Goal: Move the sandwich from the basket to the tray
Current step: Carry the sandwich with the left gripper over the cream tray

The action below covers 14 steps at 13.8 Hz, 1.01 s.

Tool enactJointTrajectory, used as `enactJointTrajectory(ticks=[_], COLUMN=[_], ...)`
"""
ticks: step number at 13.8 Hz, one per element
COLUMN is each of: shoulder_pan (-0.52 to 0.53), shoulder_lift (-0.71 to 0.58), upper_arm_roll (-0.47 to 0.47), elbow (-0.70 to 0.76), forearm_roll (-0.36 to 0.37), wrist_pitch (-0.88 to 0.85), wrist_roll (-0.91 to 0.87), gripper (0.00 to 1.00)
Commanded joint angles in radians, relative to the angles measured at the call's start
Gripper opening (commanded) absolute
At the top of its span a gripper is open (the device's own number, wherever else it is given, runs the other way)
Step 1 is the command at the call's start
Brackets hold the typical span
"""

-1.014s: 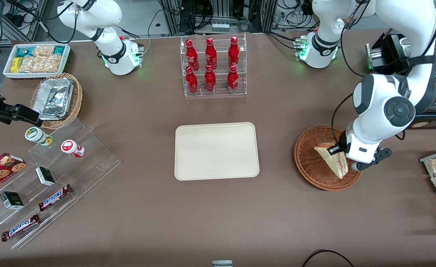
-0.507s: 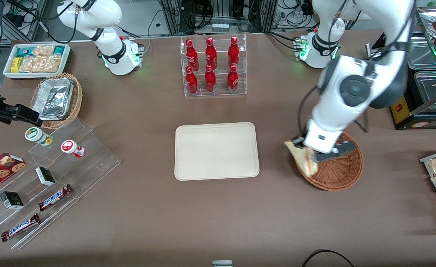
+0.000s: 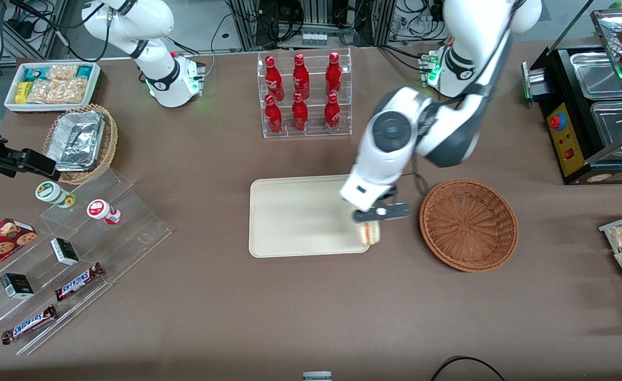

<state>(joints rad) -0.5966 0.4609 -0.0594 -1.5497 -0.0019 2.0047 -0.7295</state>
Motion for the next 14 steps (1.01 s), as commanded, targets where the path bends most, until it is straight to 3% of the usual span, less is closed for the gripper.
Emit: enactJointTrajectory(ticks=[1, 7, 14], shoulder_pan=[-0.081, -0.193, -0.226], shoulder_lift=[0.094, 0.200, 0.268], upper_arm_roll=[0.015, 0.015, 0.016], elbow=[0.112, 0.117, 0.109], forearm_roll=[-0.010, -0.007, 0.010], wrist_pitch=[-0.009, 0.130, 0.193], wrist_roll=[-0.011, -0.045, -0.036], gripper=[0.00, 0.00, 0.00])
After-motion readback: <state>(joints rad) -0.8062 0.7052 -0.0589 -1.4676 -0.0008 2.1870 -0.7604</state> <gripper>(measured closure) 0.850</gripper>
